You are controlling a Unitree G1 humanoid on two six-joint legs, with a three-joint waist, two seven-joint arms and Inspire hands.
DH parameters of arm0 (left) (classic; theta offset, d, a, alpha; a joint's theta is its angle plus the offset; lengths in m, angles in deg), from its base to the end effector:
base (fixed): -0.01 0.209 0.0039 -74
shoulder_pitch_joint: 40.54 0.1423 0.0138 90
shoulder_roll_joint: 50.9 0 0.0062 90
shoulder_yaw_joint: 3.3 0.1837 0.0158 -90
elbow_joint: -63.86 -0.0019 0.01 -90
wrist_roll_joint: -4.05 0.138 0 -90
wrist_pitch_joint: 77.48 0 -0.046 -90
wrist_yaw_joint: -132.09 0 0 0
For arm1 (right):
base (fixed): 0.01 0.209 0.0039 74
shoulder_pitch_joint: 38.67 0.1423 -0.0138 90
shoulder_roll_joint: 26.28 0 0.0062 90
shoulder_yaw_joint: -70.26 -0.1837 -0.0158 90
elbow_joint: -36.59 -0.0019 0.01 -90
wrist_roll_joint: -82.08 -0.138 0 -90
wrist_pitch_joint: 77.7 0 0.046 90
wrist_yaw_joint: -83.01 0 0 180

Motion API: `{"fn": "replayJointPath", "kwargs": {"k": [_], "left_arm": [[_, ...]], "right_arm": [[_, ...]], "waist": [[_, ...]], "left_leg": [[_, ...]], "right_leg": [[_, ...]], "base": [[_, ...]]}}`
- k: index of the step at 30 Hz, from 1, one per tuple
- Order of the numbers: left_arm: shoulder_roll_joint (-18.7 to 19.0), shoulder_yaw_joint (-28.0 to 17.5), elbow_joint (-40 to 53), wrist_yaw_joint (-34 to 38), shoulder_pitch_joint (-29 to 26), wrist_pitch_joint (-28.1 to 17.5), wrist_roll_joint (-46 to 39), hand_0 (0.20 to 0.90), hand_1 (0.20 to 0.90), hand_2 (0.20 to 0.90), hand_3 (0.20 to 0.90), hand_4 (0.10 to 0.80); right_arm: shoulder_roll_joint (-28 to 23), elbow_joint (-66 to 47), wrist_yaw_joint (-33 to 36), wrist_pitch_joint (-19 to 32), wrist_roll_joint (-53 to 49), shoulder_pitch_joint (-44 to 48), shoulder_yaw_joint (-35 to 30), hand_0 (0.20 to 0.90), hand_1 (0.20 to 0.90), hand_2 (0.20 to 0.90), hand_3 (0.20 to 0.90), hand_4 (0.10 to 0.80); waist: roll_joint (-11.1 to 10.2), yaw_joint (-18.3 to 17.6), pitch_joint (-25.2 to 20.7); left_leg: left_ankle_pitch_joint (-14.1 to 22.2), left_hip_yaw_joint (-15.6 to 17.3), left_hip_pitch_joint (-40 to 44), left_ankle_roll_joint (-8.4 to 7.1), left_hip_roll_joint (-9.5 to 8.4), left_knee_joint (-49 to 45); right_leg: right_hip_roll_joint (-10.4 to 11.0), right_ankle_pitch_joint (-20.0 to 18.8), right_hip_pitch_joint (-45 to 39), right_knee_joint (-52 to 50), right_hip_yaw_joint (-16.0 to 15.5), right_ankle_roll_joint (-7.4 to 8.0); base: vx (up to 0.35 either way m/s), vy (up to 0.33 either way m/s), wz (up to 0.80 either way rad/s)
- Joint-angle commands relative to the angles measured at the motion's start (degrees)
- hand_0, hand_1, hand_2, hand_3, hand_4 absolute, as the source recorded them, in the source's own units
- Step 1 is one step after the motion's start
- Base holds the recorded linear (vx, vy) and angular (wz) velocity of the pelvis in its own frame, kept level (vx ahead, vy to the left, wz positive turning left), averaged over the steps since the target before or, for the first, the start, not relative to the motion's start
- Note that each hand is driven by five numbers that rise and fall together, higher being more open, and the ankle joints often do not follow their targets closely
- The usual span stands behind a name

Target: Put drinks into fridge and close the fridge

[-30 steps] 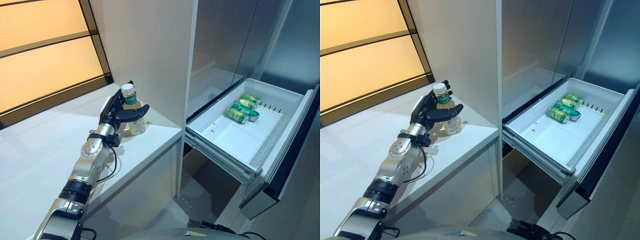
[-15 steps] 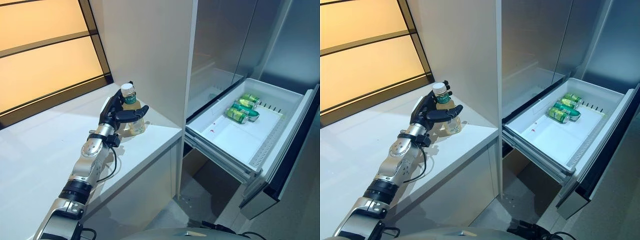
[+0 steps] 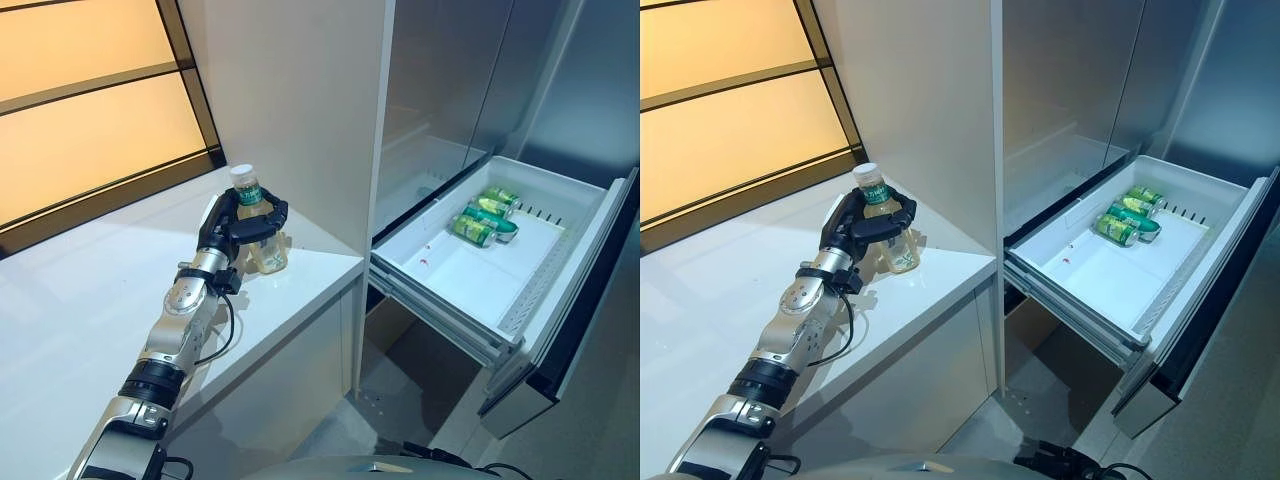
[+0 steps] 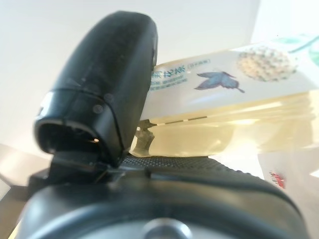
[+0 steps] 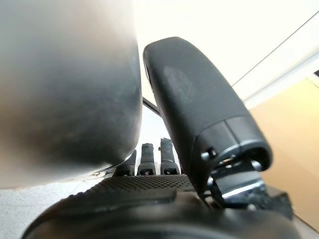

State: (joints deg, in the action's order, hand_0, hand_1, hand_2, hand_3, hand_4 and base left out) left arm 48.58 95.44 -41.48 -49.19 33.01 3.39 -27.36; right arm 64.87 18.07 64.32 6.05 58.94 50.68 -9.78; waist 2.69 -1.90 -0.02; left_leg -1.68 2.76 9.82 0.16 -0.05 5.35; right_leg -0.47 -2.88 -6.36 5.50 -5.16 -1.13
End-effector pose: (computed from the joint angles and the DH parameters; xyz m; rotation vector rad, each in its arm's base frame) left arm 0.2571 0.2087 0.0762 -0.0743 -0.1255 -0.1120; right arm 0.0591 -0.2295 -0.1172 0.2490 1.3163 0.0085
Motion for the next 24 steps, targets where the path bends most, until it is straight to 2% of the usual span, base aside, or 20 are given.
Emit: {"fn": "replayJointPath", "kwargs": {"k": [1, 3, 4, 8, 11, 12, 16, 19, 22, 23, 24], "left_arm": [[1.79, -4.44, 4.49, 0.50, -8.71, -8.39, -4.45, 0.300, 0.300, 0.300, 0.200, 0.100], [0.84, -4.98, 8.45, -0.28, -8.57, -6.98, -8.79, 0.300, 0.300, 0.300, 0.200, 0.100], [0.46, -5.20, 9.97, -1.50, -8.43, -6.47, -12.65, 0.300, 0.300, 0.300, 0.200, 0.100], [-4.79, -5.82, 18.93, -5.65, -7.08, -3.67, -28.07, 0.300, 0.300, 0.300, 0.200, 0.100], [-7.52, -5.87, 22.50, -8.53, -6.38, -1.59, -35.77, 0.300, 0.300, 0.300, 0.200, 0.100], [-8.38, -5.80, 24.08, -9.17, -6.15, -0.83, -37.53, 0.300, 0.300, 0.300, 0.200, 0.100], [-8.81, -5.08, 28.13, -12.41, -5.18, 1.83, -47.89, 0.300, 0.300, 0.300, 0.200, 0.100], [-7.96, -4.65, 30.22, -14.34, -4.37, 2.75, -54.26, 0.300, 0.300, 0.300, 0.200, 0.100], [-6.72, -4.80, 31.49, -15.39, -3.57, 2.99, -58.19, 0.300, 0.300, 0.300, 0.200, 0.100], [-5.87, -5.00, 32.19, -15.55, -2.86, 2.49, -58.55, 0.300, 0.300, 0.300, 0.200, 0.100], [-5.68, -5.08, 32.31, -15.68, -2.63, 2.46, -58.90, 0.300, 0.300, 0.300, 0.200, 0.100]], "right_arm": [[0.92, 1.29, -0.28, 1.20, 1.27, -1.16, 3.58, 0.900, 0.900, 0.900, 0.900, 0.800], [0.57, -1.71, 1.14, 2.91, 2.32, -0.78, 4.62, 0.900, 0.900, 0.900, 0.900, 0.800], [0.46, -3.31, 1.28, 5.32, 4.39, -0.72, 5.29, 0.900, 0.900, 0.900, 0.900, 0.800], [0.16, -19.88, 3.79, 4.92, 5.98, -0.87, 9.37, 0.900, 0.900, 0.900, 0.900, 0.800], [0.41, -27.60, 3.43, 4.49, 4.78, -1.81, 10.03, 0.900, 0.900, 0.900, 0.900, 0.800], [0.57, -31.58, 3.42, 2.78, 4.13, -2.27, 9.91, 0.900, 0.900, 0.900, 0.900, 0.800], [0.19, -47.26, 1.74, -1.75, -0.32, -4.58, 8.59, 0.900, 0.900, 0.900, 0.900, 0.800], [-1.52, -55.28, -0.21, -2.26, 1.46, -5.79, 7.26, 0.900, 0.900, 0.900, 0.900, 0.800], [-4.32, -62.19, -1.60, -1.97, 3.31, -5.96, 5.16, 0.900, 0.900, 0.900, 0.900, 0.800], [-6.53, -67.70, -3.19, -4.69, 2.90, -5.67, 2.64, 0.900, 0.900, 0.900, 0.900, 0.800], [-7.09, -68.45, -3.87, -4.15, 3.18, -5.68, 2.08, 0.900, 0.900, 0.900, 0.900, 0.800]], "waist": [[-2.34, -0.71, -2.02], [-2.48, -0.64, -1.84], [-2.51, -0.61, -1.76], [-2.86, -0.81, -0.95], [-3.11, -1.17, -0.74], [-3.20, -1.38, -0.65], [-3.53, -2.58, -0.51], [-3.66, -3.35, -0.45], [-3.80, -3.98, -0.58], [-3.90, -4.32, -0.70], [-3.91, -4.37, -0.72]], "left_leg": [[1.91, 0.55, -1.87, 1.46, -2.10, -0.35], [1.86, 0.40, -1.87, 1.47, -2.09, -0.35], [1.83, 0.34, -1.91, 1.49, -2.09, -0.35], [1.53, -0.15, -2.11, 1.53, -2.10, -0.35], [1.43, -0.27, -2.24, 1.47, -2.10, -0.35], [1.45, -0.19, -2.28, 1.43, -2.07, -0.35], [1.40, 0.32, -2.44, 1.25, -2.01, -0.35], [1.40, 0.89, -2.52, 1.11, -1.95, -0.35], [1.46, 1.36, -2.48, 1.02, -1.83, -0.35], [1.47, 1.70, -2.51, 0.96, -1.76, -0.35], [1.48, 1.80, -2.49, 0.95, -1.74, -0.35]], "right_leg": [[1.82, 1.01, -1.28, -1.21, 1.16, 3.49], [1.85, 0.94, -1.35, -1.19, 1.16, 3.41], [1.86, 0.88, -1.34, -1.16, 1.16, 3.38], [1.97, 0.59, -1.22, -1.20, 1.15, 3.23], [2.04, 0.51, -1.16, -1.19, 1.14, 3.28], [2.08, 0.50, -1.12, -1.16, 1.09, 3.32], [2.12, 0.35, -0.90, -1.03, 1.36, 3.55], [2.14, 0.16, -0.73, -0.86, 1.66, 3.83], [2.17, 0.01, -0.61, -0.78, 2.04, 4.01], [2.14, -0.03, -0.54, -0.75, 2.37, 4.07], [2.13, -0.05, -0.55, -0.74, 2.46, 4.08]], "base": [[0.000, 0.000, 0.00], [0.000, 0.000, 0.00], [0.000, 0.000, 0.00], [-0.008, -0.006, 0.00], [-0.010, -0.010, 0.00], [-0.036, -0.029, 0.00], [-0.035, -0.029, 0.00], [-0.036, -0.020, -0.01], [0.000, 0.000, 0.00], [0.000, 0.000, 0.00], [0.000, 0.000, 0.00]]}}
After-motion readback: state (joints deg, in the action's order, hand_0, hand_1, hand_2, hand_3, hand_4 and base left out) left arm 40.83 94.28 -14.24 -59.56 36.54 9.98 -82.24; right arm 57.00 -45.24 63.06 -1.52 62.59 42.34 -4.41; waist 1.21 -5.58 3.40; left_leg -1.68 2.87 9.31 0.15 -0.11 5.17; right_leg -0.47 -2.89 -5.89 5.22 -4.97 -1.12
